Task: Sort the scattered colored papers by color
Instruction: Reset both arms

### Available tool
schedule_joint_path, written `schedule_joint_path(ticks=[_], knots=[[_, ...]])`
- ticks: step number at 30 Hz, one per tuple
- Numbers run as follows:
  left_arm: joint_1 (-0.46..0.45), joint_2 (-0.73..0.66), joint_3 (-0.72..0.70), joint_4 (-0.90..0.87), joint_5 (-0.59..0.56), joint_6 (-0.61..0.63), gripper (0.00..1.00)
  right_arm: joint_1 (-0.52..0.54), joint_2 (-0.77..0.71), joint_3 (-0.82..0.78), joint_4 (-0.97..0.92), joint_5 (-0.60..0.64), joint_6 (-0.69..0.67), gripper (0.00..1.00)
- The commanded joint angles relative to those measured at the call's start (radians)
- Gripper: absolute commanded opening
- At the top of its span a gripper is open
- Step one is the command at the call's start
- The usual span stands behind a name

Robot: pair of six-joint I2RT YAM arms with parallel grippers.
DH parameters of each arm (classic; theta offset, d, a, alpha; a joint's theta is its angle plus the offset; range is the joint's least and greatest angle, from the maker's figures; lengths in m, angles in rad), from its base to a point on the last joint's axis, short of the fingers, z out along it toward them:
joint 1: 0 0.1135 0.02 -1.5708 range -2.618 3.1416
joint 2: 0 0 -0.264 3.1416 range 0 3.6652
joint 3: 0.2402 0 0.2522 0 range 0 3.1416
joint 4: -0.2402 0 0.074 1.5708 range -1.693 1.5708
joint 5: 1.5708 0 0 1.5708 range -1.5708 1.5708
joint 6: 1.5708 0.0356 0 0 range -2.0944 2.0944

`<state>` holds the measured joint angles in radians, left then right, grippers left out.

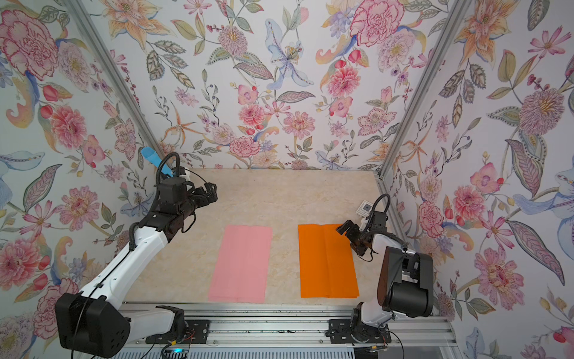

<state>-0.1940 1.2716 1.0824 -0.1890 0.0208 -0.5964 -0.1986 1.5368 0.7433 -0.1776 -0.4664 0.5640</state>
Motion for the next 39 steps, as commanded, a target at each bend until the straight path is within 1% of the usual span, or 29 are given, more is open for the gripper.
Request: schedule_joint_path(ticks=[1,4,6,8,9,12,13,14,15,16,18,19,20,22,23,24,25,26,27,28,29,30,31,32,35,36,37,38,39], knots=[[0.025,0.014,0.028,0.015,0.030,0.062,1.00,0.003,-0.023,0.049,-0.050,0.080,-0.004,1.00],[0.079,0.041,0.013,0.064,0.042,0.080,1.00,0.006,-0.098,0.101,-0.096,0.189,-0.031,1.00],[0.110,0.059,-0.015,0.127,0.020,0.089,1.00,0.018,-0.150,0.128,-0.104,0.283,-0.060,1.00],[0.117,0.057,-0.096,0.248,-0.030,0.164,1.00,0.036,-0.201,0.148,-0.098,0.391,-0.099,1.00],[0.117,0.049,-0.143,0.312,-0.059,0.208,1.00,0.042,-0.222,0.143,-0.076,0.408,-0.127,1.00],[0.121,0.020,-0.319,0.573,-0.213,0.309,1.00,0.053,-0.288,0.088,0.048,0.421,-0.178,1.00],[0.128,0.014,-0.376,0.658,-0.268,0.338,1.00,0.058,-0.312,0.045,0.115,0.415,-0.192,1.00],[0.144,0.011,-0.434,0.741,-0.284,0.363,1.00,0.066,-0.338,-0.003,0.189,0.428,-0.199,1.00],[0.164,0.011,-0.473,0.795,-0.272,0.383,1.00,0.079,-0.362,-0.050,0.264,0.448,-0.219,1.00],[0.187,0.015,-0.510,0.837,-0.260,0.394,1.00,0.108,-0.390,-0.117,0.365,0.487,-0.268,1.00],[0.219,0.032,-0.561,0.877,-0.241,0.397,1.00,0.193,-0.424,-0.225,0.534,0.620,-0.396,1.00],[0.224,0.045,-0.582,0.892,-0.238,0.424,1.00,0.227,-0.425,-0.254,0.581,0.660,-0.450,1.00],[0.226,0.065,-0.606,0.921,-0.246,0.445,1.00,0.242,-0.409,-0.270,0.599,0.666,-0.474,1.00],[0.225,0.115,-0.654,0.993,-0.284,0.500,1.00,0.243,-0.365,-0.284,0.616,0.667,-0.470,1.00],[0.224,0.142,-0.674,1.048,-0.327,0.507,1.00,0.244,-0.345,-0.304,0.643,0.669,-0.468,1.00],[0.225,0.168,-0.692,1.096,-0.363,0.495,1.00,0.244,-0.331,-0.327,0.686,0.672,-0.464,1.00],[0.228,0.192,-0.698,1.131,-0.373,0.497,1.00,0.243,-0.317,-0.368,0.768,0.680,-0.454,1.00],[0.230,0.195,-0.670,1.078,-0.338,0.485,1.00,0.243,-0.302,-0.401,0.851,0.694,-0.446,1.00],[0.230,0.200,-0.671,1.093,-0.319,0.474,1.00,0.243,-0.280,-0.418,0.903,0.707,-0.436,1.00],[0.229,0.204,-0.699,1.169,-0.285,0.466,1.00,0.243,-0.249,-0.415,0.922,0.704,-0.446,1.00],[0.229,0.205,-0.744,1.271,-0.237,0.489,1.00,0.245,-0.212,-0.413,0.941,0.704,-0.459,1.00],[0.227,0.205,-0.764,1.307,-0.214,0.500,1.00,0.246,-0.181,-0.413,0.981,0.708,-0.465,1.00],[0.225,0.193,-0.777,1.310,-0.211,0.500,1.00,0.248,-0.173,-0.392,0.952,0.707,-0.476,1.00],[0.224,0.184,-0.808,1.359,-0.207,0.500,1.00,0.250,-0.173,-0.397,0.961,0.700,-0.506,1.00],[0.218,0.180,-0.878,1.490,-0.177,0.521,1.00,0.244,-0.167,-0.463,1.136,0.699,-0.557,1.00],[0.212,0.193,-0.897,1.524,-0.167,0.531,1.00,0.235,-0.153,-0.484,1.191,0.699,-0.550,1.00],[0.207,0.215,-0.931,1.604,-0.156,0.542,1.00,0.219,-0.131,-0.494,1.230,0.690,-0.532,1.00],[0.199,0.261,-0.952,1.664,-0.156,0.549,1.00,0.213,-0.099,-0.497,1.260,0.700,-0.517,1.00],[0.192,0.283,-0.940,1.698,-0.185,0.562,1.00,0.213,-0.071,-0.500,1.305,0.694,-0.527,1.00]])
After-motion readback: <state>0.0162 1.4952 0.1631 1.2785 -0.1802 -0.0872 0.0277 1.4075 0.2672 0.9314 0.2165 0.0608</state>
